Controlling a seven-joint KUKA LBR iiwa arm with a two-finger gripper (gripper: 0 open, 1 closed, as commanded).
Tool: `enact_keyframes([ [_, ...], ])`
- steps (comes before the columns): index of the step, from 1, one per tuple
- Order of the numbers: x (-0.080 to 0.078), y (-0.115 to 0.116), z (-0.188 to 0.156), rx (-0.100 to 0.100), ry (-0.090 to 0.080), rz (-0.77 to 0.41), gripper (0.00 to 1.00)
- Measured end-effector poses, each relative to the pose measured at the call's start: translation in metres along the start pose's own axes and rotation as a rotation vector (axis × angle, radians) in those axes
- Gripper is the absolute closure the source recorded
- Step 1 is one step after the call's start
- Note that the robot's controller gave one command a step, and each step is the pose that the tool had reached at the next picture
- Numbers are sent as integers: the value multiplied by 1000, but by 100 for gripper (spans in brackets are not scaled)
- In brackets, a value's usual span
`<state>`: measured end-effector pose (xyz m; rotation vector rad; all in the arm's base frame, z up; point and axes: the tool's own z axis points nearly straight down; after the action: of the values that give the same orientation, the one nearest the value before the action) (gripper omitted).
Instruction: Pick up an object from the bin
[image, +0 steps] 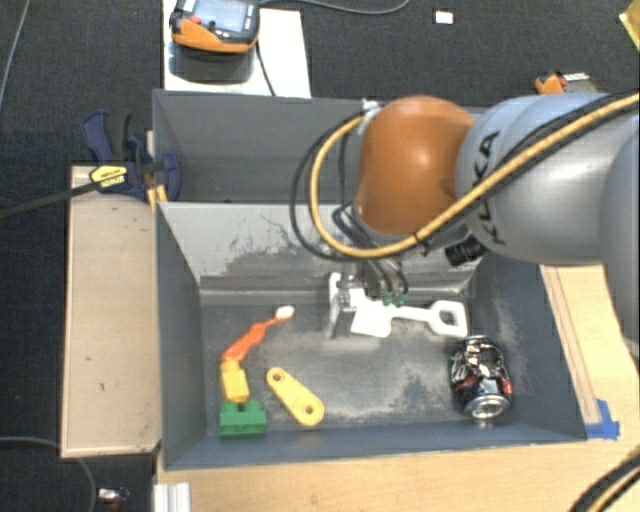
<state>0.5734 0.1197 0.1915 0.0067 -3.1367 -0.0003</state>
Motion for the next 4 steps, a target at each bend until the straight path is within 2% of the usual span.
enact_keyframes([
  [1, -2, -1, -5, -1, -8, 4, 0],
  [2, 11, -76, 74, -2, -9, 162, 0],
  [3, 62, -3, 51, -6, -13, 225, 0],
  [4, 36, -56, 82, 0, -8, 265, 0],
])
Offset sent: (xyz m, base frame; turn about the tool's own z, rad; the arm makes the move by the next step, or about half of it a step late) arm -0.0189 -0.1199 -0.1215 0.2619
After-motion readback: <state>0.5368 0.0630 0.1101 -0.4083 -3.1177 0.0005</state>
